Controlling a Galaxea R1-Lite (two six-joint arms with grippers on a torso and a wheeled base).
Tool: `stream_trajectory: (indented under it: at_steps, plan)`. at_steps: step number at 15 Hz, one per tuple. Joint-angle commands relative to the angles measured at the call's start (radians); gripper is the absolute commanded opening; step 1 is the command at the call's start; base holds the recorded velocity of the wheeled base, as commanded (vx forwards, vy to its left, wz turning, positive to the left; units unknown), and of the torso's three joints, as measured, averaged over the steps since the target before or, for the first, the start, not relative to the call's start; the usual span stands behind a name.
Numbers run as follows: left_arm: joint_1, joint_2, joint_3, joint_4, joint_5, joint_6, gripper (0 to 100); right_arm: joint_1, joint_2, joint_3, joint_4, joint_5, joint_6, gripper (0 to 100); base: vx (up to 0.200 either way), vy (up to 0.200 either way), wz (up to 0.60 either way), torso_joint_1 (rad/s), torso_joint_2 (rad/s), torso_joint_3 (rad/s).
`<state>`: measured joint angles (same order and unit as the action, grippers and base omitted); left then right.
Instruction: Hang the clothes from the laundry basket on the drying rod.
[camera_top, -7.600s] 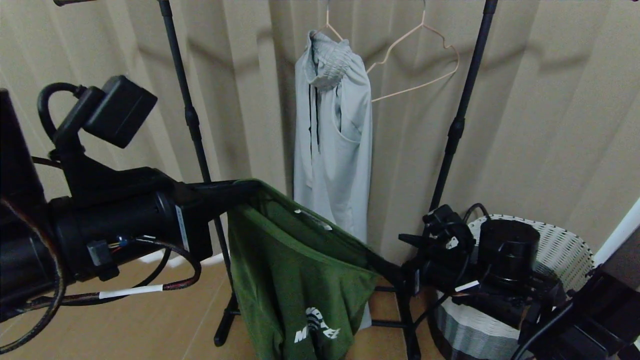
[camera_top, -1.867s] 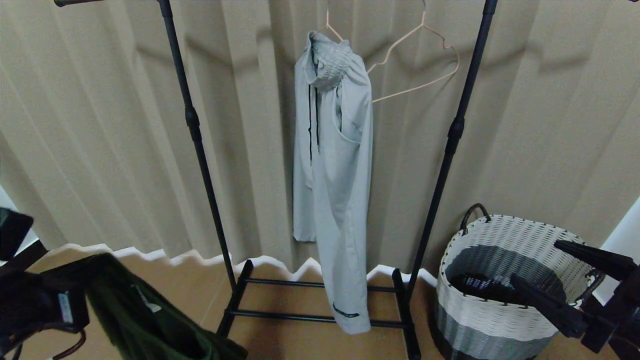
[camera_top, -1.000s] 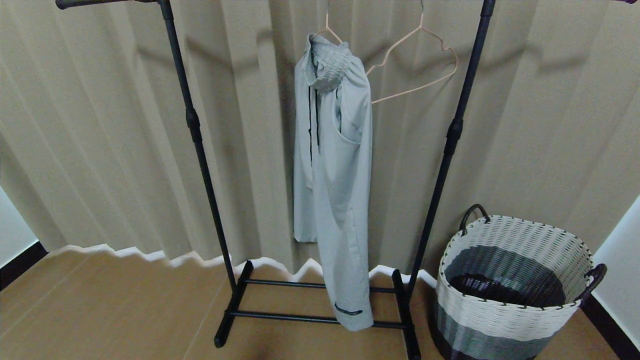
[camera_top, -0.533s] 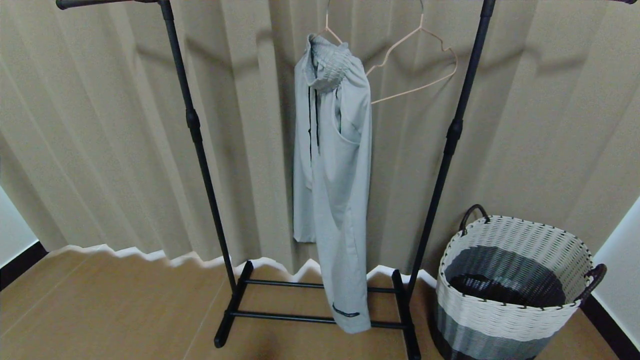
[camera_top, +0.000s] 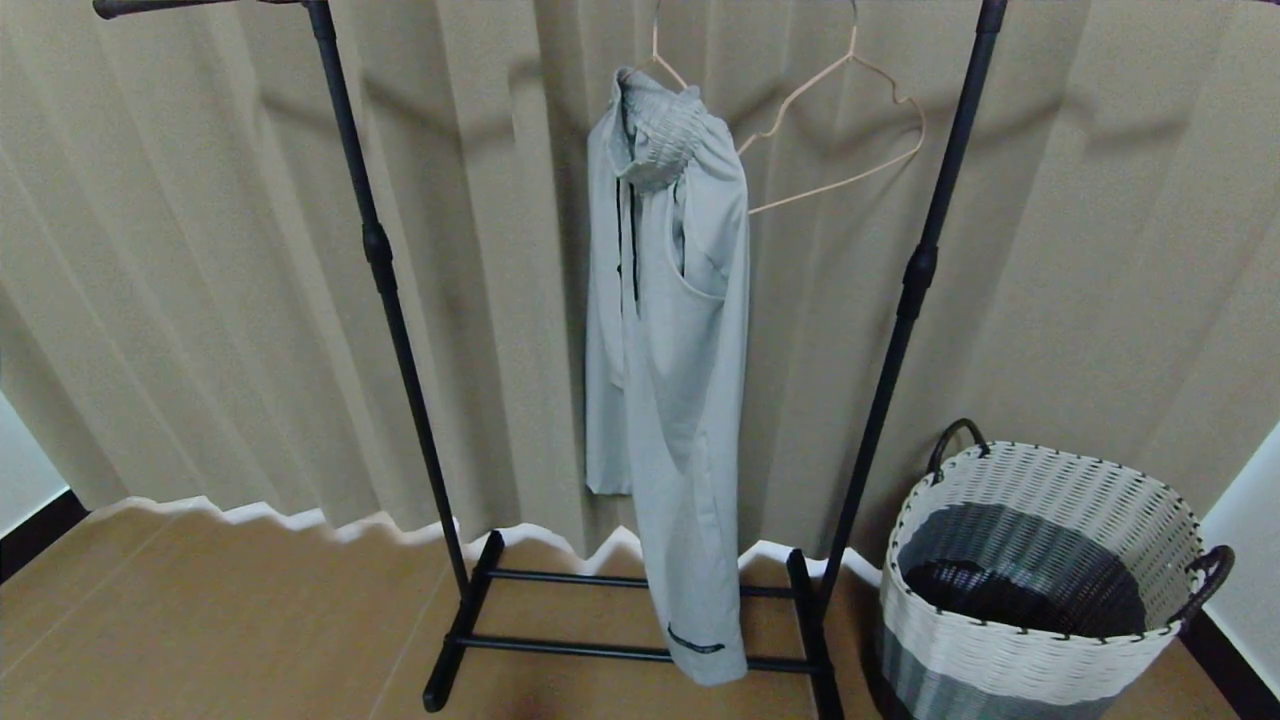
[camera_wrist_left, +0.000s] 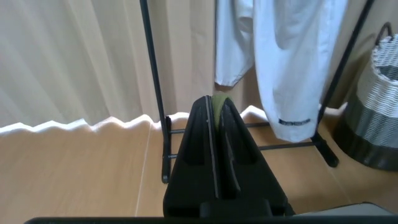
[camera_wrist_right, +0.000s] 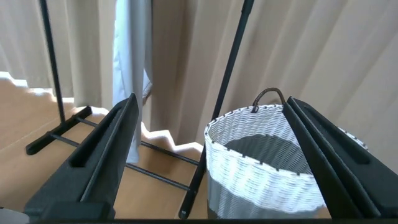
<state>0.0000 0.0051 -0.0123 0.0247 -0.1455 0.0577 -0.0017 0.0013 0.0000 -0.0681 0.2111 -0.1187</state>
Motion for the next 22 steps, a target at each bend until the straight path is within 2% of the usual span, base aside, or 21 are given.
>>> stream_trajectory:
  at_steps: [1,5,16,22]
  plan:
    - [0.0,0.004,0.0,0.0,0.0,0.001,0,0.0,-0.001,0.0,-0.001,0.001,-0.002,100,0.2,0.0,0.0,0.002,0.0,0.002]
    - [0.0,0.004,0.0,0.0,0.001,0.001,0,0.0,-0.001,0.0,-0.001,0.001,-0.001,100,0.2,0.0,0.0,0.004,0.0,0.002]
    - [0.0,0.004,0.002,0.0,0.001,0.004,0,0.0,-0.001,0.0,-0.001,0.001,-0.002,100,0.0,0.0,0.0,0.0,0.0,0.0]
    - [0.0,0.004,0.002,-0.002,0.004,0.002,0,0.0,-0.001,0.0,-0.001,0.001,0.001,100,0.0,0.0,0.0,0.042,-0.33,-0.303]
